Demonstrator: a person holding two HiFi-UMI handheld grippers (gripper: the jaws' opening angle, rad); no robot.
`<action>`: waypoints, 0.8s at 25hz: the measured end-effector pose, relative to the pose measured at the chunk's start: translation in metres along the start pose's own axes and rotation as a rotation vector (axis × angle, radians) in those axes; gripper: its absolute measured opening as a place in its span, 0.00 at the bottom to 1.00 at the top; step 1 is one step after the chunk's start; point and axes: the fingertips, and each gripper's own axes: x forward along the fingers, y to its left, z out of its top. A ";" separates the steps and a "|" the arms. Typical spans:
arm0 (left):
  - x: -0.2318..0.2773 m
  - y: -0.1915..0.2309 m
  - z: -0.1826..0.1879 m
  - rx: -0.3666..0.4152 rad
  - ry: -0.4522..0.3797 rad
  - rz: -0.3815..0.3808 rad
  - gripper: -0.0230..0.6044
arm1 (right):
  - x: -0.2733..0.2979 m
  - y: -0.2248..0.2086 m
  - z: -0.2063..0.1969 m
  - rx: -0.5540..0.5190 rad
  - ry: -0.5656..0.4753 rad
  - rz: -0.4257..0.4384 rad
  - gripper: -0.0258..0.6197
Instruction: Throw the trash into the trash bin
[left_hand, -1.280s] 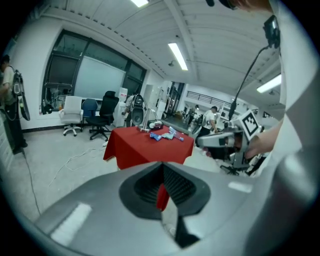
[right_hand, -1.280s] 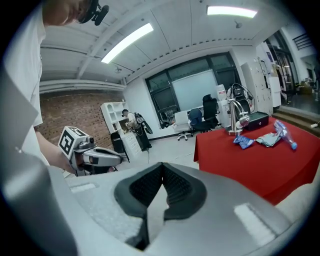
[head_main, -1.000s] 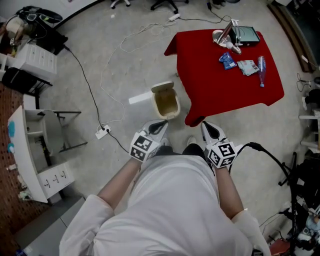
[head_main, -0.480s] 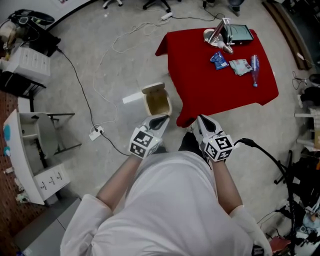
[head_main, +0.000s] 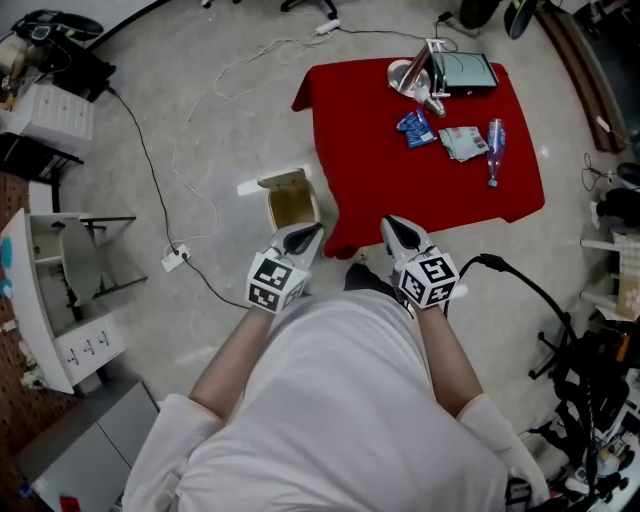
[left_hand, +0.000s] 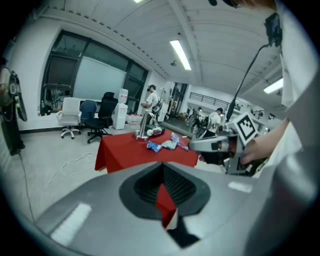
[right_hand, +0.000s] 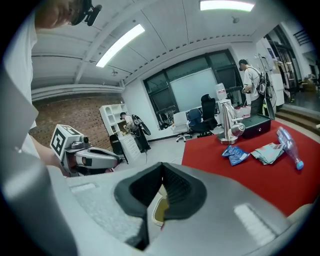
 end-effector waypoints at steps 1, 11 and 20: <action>0.006 0.000 0.002 -0.004 0.002 0.006 0.04 | 0.001 -0.007 0.001 -0.001 0.007 0.005 0.04; 0.072 0.002 0.020 -0.039 0.024 0.089 0.04 | 0.018 -0.096 0.003 -0.028 0.099 0.064 0.09; 0.114 0.019 0.023 -0.095 0.047 0.191 0.04 | 0.055 -0.202 -0.001 -0.054 0.217 0.049 0.12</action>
